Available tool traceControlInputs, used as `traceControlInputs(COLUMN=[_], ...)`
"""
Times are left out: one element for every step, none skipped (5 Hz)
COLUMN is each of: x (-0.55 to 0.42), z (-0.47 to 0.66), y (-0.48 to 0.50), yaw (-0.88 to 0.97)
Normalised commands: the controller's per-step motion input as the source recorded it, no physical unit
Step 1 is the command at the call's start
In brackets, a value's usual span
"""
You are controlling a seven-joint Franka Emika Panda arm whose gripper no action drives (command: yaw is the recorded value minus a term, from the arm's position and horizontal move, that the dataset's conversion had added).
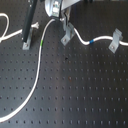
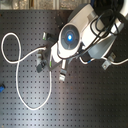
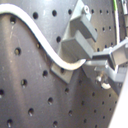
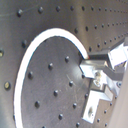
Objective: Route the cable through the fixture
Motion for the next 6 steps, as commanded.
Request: traceControlInputs(x=[-0.204,-0.087,0.017,0.355,0.359,0.350], z=[-0.75,-0.75,-0.32,0.01,0.01,0.01], y=[-0.250,-0.225,-0.026,0.186,0.119,0.057], yaw=[0.00,0.00,0.15,0.38,0.46,0.46])
